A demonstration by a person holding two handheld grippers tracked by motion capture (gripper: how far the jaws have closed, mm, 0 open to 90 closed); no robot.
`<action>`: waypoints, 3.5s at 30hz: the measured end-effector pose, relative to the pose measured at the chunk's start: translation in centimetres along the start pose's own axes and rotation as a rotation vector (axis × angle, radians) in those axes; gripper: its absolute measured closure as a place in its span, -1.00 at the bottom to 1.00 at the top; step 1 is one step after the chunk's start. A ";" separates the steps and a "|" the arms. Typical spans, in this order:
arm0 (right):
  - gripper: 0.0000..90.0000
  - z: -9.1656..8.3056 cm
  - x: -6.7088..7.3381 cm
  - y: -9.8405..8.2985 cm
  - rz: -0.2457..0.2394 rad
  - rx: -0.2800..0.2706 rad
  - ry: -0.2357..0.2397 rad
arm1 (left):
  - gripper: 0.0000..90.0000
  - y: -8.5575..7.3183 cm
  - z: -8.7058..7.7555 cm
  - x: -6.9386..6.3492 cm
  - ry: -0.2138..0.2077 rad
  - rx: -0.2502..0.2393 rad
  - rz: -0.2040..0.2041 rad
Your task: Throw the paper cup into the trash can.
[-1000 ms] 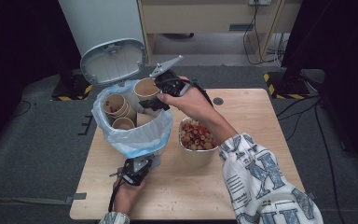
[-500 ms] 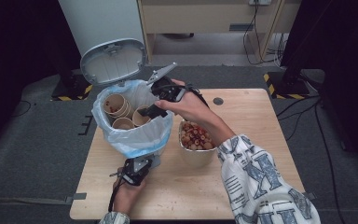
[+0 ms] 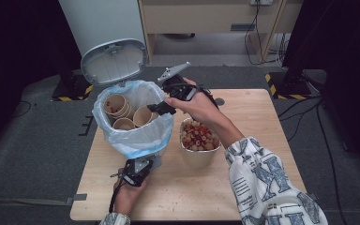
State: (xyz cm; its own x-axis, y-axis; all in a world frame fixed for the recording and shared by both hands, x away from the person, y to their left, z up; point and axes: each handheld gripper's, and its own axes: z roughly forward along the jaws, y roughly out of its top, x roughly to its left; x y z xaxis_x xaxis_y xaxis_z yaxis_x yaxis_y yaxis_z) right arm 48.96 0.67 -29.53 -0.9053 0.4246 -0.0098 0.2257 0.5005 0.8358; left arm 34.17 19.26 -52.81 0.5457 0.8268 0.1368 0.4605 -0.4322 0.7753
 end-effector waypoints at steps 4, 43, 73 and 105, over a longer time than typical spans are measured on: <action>-0.80 -0.2 -0.2 -0.3 0.021 -0.010 -0.019 | 0.99 0.0 0.0 0.0 0.000 0.000 -0.001; -0.81 -4.7 -3.8 -4.5 0.138 -0.051 -0.132 | 0.99 0.0 0.0 0.0 0.000 -0.002 -0.003; -0.82 -7.7 -5.9 -7.3 0.169 -0.036 -0.199 | 0.99 0.0 0.0 0.1 -0.005 -0.001 -0.002; -0.83 -11.1 -7.6 -12.0 0.221 -0.024 -0.263 | 0.99 0.0 0.0 0.0 0.000 0.000 -0.005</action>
State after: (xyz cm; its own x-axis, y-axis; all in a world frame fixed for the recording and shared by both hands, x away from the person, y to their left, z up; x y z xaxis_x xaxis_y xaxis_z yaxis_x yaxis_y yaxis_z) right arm 49.12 -16.90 -33.39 -0.7112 0.7022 0.0345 0.3947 0.3582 0.8462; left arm 34.14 19.27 -52.83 0.5434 0.8289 0.1326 0.4633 -0.4279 0.7761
